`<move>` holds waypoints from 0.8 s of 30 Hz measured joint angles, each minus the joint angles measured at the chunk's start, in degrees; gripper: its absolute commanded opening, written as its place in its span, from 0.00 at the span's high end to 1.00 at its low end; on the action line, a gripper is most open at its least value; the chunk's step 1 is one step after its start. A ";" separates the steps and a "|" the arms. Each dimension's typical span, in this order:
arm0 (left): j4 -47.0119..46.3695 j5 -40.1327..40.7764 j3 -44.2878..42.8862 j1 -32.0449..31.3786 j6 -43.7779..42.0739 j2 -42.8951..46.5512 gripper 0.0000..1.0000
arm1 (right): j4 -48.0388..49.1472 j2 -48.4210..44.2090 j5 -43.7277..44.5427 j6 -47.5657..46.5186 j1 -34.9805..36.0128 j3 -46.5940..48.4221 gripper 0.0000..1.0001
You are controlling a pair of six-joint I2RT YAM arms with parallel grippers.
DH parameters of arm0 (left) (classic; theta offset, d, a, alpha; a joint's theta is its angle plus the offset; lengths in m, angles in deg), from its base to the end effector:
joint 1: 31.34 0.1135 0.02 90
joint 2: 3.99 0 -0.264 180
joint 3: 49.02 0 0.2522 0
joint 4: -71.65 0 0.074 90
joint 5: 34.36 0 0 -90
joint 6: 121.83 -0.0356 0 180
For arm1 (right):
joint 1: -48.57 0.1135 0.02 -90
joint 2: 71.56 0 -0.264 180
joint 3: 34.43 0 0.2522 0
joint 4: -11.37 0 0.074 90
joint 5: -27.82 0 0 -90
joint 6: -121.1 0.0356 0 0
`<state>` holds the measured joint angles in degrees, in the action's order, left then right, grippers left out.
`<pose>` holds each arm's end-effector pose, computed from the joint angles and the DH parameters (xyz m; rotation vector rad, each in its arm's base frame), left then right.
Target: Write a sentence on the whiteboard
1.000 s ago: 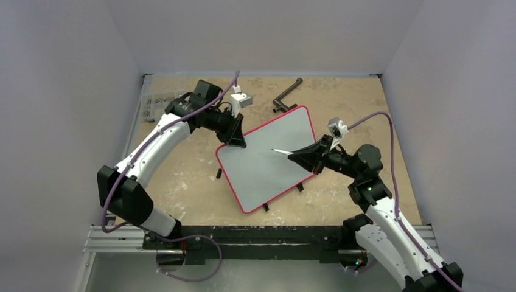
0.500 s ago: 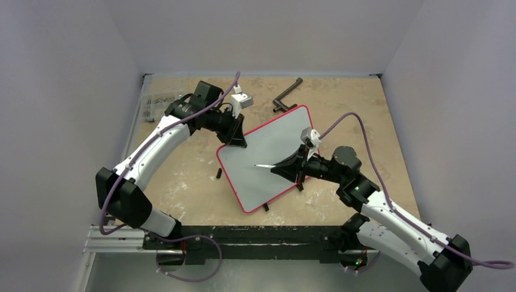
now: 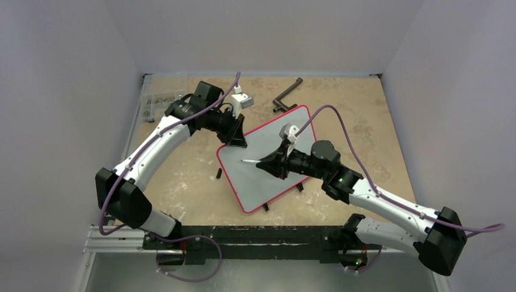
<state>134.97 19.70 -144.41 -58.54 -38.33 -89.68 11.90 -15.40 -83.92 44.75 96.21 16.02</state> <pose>0.2659 -0.1602 0.3365 0.9695 2.2913 -0.9354 0.1456 0.1793 0.2980 -0.8071 1.5879 1.1067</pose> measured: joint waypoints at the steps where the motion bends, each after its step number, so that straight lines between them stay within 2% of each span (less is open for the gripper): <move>1: 0.00 0.00 0.00 0.00 0.02 0.00 1.00 | 0.11 0.76 0.66 -0.31 0.24 0.63 1.00; 24: -0.42 0.24 0.00 -0.26 0.55 0.00 1.00 | 1.33 8.83 5.79 -2.49 2.23 6.56 1.00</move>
<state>134.55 19.94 -144.41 -58.80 -37.79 -89.68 13.23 -6.57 -78.13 42.26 98.43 22.57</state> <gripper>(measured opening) 0.079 0.093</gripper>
